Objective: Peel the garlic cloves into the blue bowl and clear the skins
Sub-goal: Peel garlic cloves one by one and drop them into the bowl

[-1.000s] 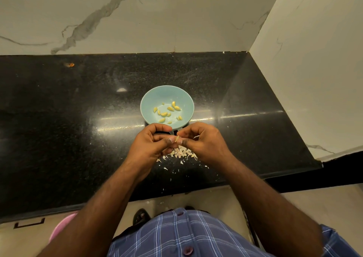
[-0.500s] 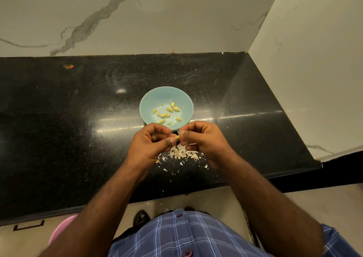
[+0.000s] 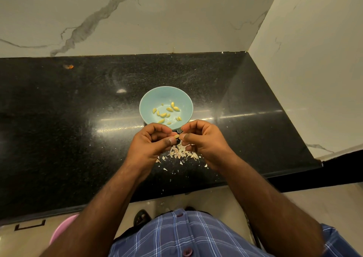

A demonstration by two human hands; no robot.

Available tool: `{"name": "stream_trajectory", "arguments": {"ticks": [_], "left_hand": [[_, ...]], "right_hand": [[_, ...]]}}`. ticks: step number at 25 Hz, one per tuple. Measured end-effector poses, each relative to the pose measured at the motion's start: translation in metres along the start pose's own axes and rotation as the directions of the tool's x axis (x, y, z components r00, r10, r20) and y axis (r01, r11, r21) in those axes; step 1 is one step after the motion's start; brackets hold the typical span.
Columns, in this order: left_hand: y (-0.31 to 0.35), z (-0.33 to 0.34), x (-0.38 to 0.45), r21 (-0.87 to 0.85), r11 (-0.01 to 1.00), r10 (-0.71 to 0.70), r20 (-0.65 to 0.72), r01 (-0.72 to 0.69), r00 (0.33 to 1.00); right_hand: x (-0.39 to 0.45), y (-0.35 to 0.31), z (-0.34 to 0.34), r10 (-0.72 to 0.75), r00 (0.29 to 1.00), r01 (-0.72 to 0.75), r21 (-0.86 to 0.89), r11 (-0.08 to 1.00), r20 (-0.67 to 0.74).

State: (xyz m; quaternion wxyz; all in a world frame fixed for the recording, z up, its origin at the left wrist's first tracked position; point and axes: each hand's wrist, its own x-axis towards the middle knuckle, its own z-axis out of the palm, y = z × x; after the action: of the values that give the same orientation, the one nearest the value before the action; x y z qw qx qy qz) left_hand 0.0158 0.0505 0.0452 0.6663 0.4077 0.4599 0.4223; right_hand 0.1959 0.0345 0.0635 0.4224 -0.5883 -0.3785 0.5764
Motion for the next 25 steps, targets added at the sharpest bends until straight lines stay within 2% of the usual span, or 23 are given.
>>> {"name": "stream_trajectory", "arguments": {"ticks": [3, 6, 12, 15, 18, 23, 25], "left_hand": [[-0.001, -0.002, 0.002, -0.020, 1.000, -0.011, -0.062, 0.010, 0.998], [-0.004, -0.006, 0.004, -0.011, 0.999, -0.037, -0.109, 0.036, 0.993], [-0.003, -0.007, 0.002, 0.027, 0.998, -0.051, -0.108, 0.055, 0.993], [-0.001, -0.006, 0.001, 0.000, 0.998, -0.069, -0.104, 0.069, 0.992], [0.001, -0.002, -0.001, -0.080, 0.992, -0.104, -0.099, 0.096, 0.990], [0.005, 0.001, -0.003, -0.151, 0.978, -0.151, -0.043, 0.143, 0.988], [0.005, -0.001, -0.002, -0.167, 0.973, -0.163, -0.019, 0.158, 0.986]], "right_hand": [[0.003, 0.007, -0.004, -0.098, 0.994, 0.087, -0.188, 0.978, -0.050], [0.004, 0.011, -0.005, -0.114, 0.992, 0.094, -0.314, 0.945, -0.046], [0.004, 0.009, -0.001, -0.254, 0.966, 0.194, -0.529, 0.826, -0.041], [0.001, 0.007, 0.005, -0.364, 0.931, 0.318, -0.561, 0.764, 0.032], [-0.001, 0.007, 0.011, -0.461, 0.887, 0.383, -0.581, 0.718, 0.016], [0.000, 0.011, 0.014, -0.481, 0.875, 0.422, -0.581, 0.696, 0.060], [0.001, 0.012, 0.015, -0.444, 0.895, 0.394, -0.534, 0.749, 0.037]]}}
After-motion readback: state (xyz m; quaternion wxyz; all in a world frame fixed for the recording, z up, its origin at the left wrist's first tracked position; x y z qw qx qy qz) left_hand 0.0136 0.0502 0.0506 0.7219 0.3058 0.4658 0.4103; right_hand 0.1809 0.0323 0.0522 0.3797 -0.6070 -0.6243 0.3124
